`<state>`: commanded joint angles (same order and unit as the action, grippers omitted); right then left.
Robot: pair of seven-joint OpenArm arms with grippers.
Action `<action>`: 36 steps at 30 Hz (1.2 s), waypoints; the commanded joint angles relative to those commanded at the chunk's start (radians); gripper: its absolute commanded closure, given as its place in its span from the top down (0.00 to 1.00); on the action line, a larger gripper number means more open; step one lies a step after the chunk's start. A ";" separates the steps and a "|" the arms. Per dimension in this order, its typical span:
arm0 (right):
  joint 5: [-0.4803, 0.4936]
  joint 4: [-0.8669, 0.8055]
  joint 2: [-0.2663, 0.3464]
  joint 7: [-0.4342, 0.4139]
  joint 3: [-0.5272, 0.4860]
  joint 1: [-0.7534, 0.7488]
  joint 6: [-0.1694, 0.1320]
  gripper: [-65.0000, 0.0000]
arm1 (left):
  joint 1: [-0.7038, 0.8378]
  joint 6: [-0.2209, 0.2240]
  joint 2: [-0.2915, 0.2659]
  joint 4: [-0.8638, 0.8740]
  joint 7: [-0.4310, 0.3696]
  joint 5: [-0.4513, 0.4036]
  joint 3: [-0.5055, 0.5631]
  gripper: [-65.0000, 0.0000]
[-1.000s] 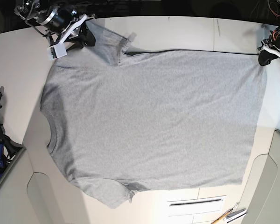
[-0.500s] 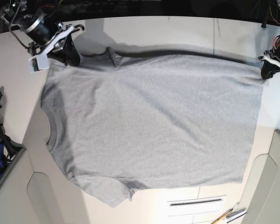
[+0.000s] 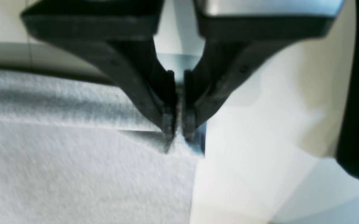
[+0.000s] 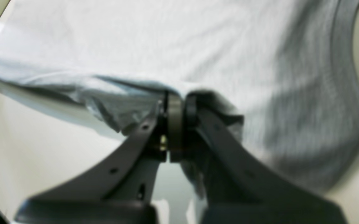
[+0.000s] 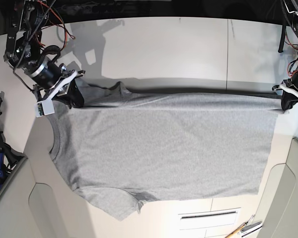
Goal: Fold the T-shirt properly
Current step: 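Lift the grasped edge with both grippers and drag the shirt toward the robot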
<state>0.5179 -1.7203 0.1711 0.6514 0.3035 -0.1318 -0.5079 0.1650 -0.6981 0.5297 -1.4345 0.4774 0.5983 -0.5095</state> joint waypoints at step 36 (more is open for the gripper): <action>0.059 0.274 -0.004 0.061 0.231 0.243 -0.039 0.45 | -0.259 0.000 0.011 0.294 0.217 0.238 -0.079 0.49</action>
<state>0.5770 -1.4467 0.1669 0.7124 0.5343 0.1116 -0.5465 -0.0937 -0.6981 0.5404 -1.1404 0.6941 0.8368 -0.5880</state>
